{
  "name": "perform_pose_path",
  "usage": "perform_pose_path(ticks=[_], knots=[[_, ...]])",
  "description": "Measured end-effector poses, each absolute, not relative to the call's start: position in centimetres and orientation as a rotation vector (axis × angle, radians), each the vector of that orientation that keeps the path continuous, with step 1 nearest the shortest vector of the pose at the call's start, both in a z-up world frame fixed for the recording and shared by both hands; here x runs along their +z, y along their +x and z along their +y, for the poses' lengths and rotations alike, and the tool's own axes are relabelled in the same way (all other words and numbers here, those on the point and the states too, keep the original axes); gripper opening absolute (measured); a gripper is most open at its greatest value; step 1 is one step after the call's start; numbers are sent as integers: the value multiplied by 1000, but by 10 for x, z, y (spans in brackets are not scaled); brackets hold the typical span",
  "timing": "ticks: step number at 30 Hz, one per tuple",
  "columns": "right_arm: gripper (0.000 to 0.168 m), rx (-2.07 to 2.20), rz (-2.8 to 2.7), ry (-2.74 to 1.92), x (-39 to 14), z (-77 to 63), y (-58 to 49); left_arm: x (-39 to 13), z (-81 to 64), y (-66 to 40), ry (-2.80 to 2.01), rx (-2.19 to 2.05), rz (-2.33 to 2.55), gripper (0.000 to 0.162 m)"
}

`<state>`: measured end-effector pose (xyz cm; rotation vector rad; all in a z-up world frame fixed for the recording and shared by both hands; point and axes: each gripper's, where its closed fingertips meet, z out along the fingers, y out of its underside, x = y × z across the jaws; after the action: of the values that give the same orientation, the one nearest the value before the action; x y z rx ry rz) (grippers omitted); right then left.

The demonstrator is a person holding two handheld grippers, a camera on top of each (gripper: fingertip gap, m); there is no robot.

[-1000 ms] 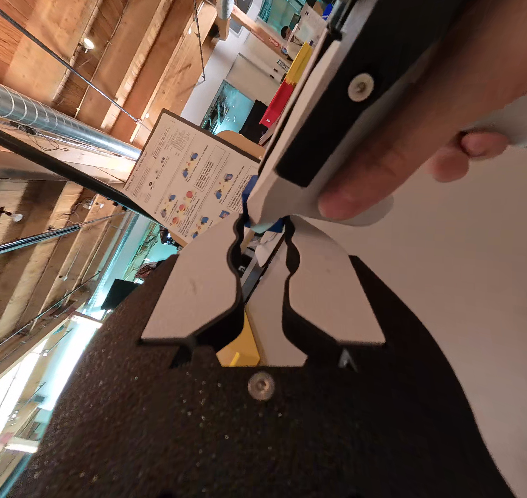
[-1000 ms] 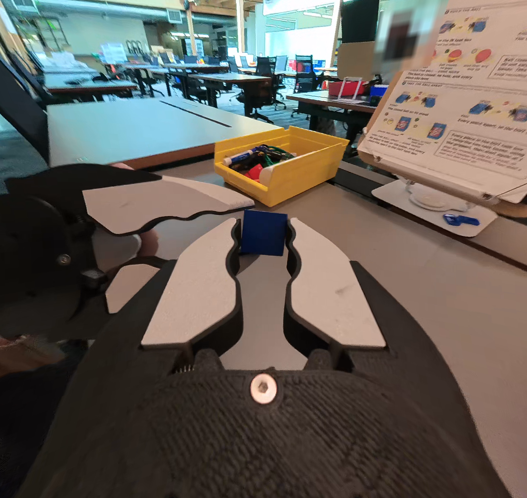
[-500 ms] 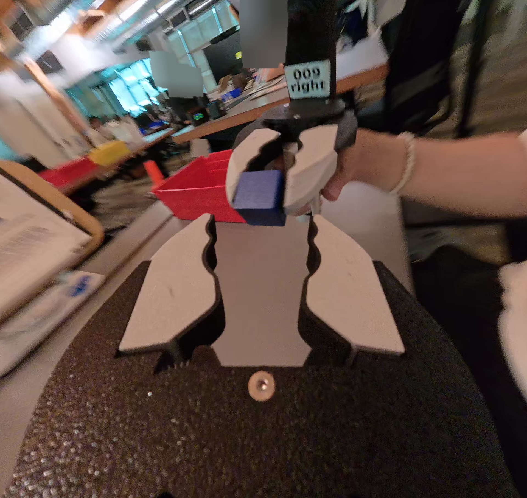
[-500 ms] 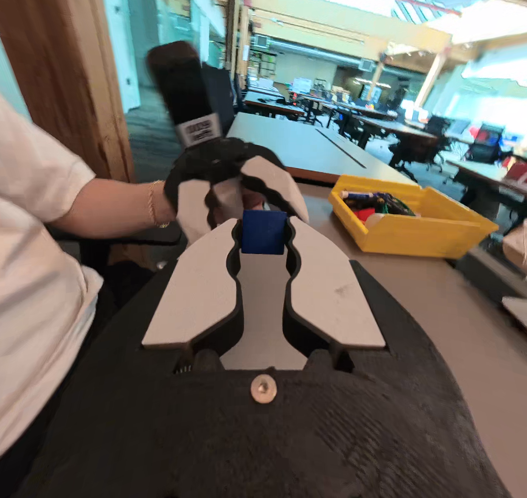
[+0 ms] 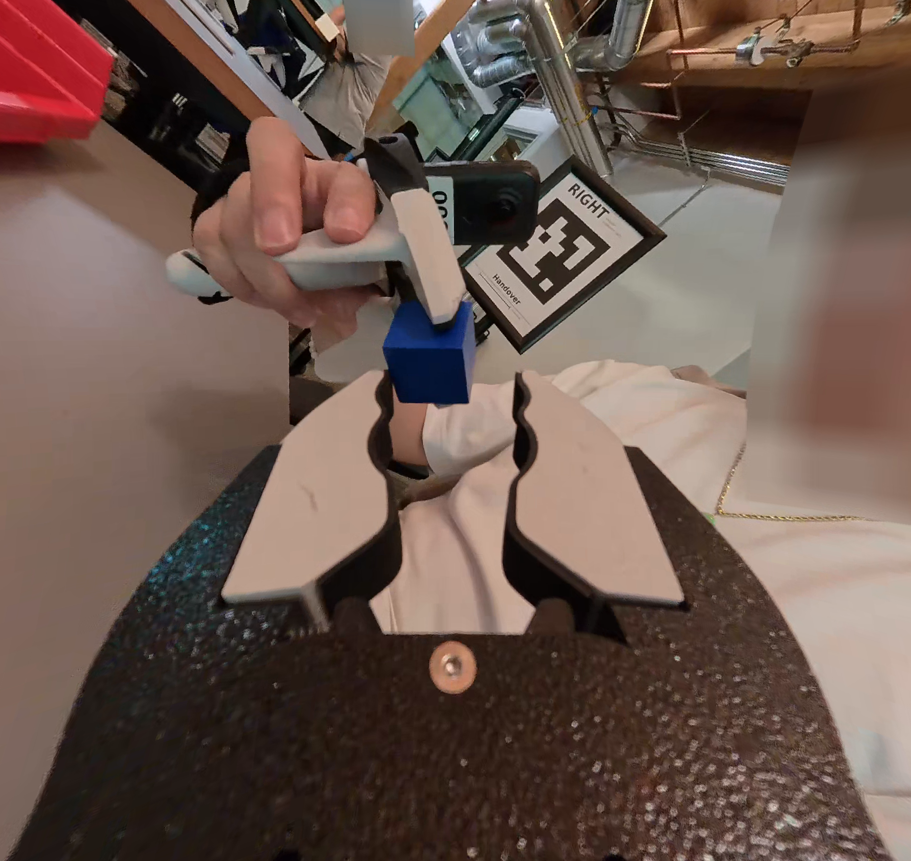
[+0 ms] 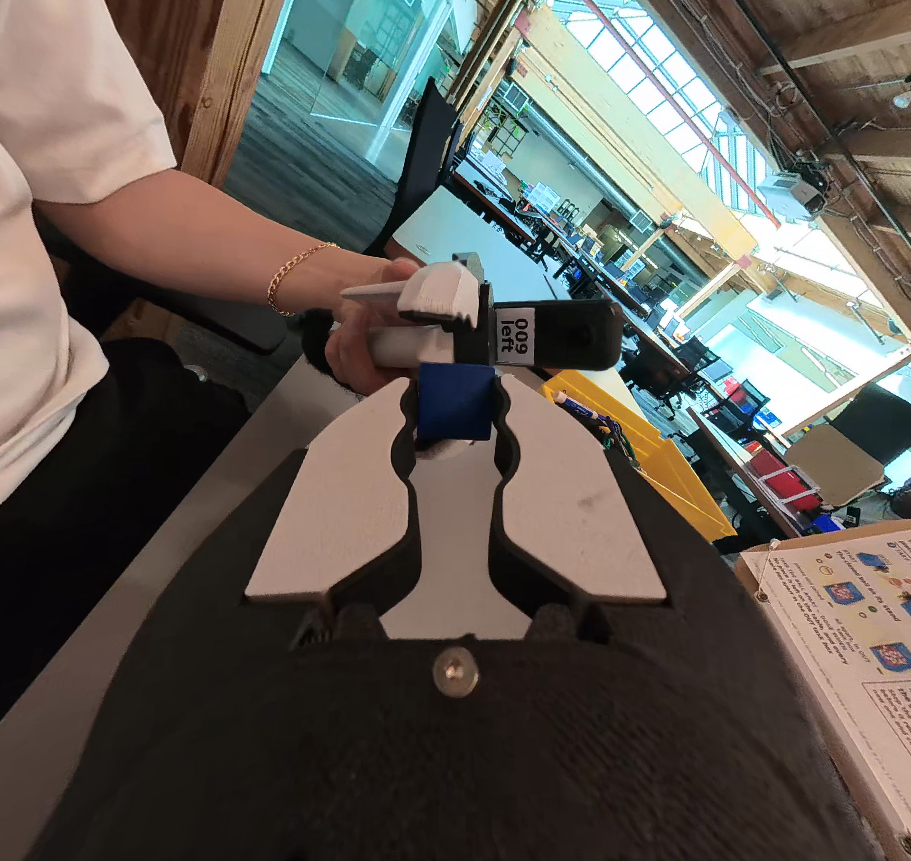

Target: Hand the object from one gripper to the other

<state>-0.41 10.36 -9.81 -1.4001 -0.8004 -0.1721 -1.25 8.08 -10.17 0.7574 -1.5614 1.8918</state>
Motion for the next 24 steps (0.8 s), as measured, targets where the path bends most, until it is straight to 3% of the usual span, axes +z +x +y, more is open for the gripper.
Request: perform_pose_path(ticks=[3,10,15,20,24], knots=[[28,-175,-791,-1389,-97,105,-4,-104,82,-7,775,1914,-1543,29],[31,-218,-690,-1490,-106,111,14,-111,90,12,840,2053,-1603,28],[66,19,-361,-1524,-91,115,34,-122,117,41,1002,2283,-2104,27],[66,143,-164,-1522,-85,123,44,-107,123,39,866,2454,-2416,27],[55,64,-175,-1573,-90,127,42,-108,127,46,949,2462,-2470,27]])
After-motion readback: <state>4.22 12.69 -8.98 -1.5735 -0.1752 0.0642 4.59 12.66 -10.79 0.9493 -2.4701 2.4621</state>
